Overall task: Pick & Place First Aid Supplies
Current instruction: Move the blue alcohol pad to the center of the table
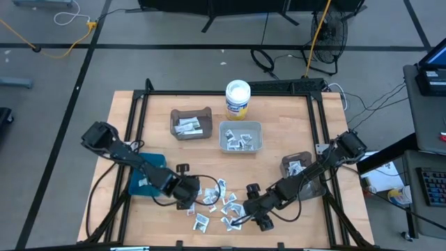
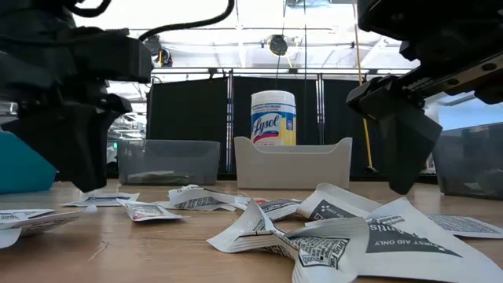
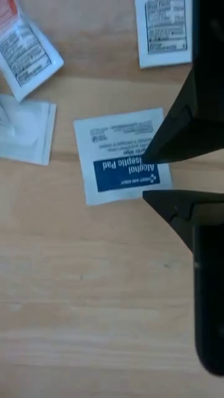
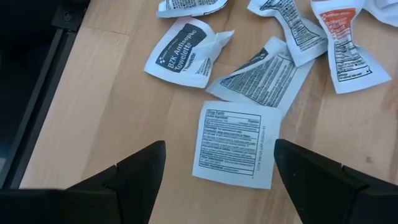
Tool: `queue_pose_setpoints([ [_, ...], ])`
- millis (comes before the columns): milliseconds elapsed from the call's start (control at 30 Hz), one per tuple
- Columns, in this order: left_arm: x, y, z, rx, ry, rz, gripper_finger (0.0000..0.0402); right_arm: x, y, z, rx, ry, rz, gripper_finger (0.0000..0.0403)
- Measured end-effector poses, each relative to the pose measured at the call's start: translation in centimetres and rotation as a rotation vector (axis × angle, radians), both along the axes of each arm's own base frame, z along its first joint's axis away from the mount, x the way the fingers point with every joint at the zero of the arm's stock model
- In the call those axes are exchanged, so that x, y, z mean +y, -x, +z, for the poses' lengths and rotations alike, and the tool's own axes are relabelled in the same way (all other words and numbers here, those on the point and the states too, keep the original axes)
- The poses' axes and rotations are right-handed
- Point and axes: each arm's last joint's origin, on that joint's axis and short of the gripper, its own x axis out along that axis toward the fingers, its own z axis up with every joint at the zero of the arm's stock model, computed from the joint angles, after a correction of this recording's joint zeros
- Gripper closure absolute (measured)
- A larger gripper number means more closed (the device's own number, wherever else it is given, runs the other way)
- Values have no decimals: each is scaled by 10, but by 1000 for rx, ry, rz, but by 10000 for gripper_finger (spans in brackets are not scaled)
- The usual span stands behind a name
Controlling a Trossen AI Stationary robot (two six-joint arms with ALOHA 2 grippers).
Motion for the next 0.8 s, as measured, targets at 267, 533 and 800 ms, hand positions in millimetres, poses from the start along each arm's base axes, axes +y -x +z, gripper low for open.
queue_pose_setpoints([
  [267, 14, -10, -3, -6, -2, 44, 363, 0, 0, 0, -1, 2, 3, 106],
  [533, 21, -15, -2, -7, 39, 25, 398, 1, 1, 0, 3, 1, 1, 106],
  [800, 12, -3, 16, -48, 31, 11, 383, 1, 1, 0, 3, 4, 6, 106],
])
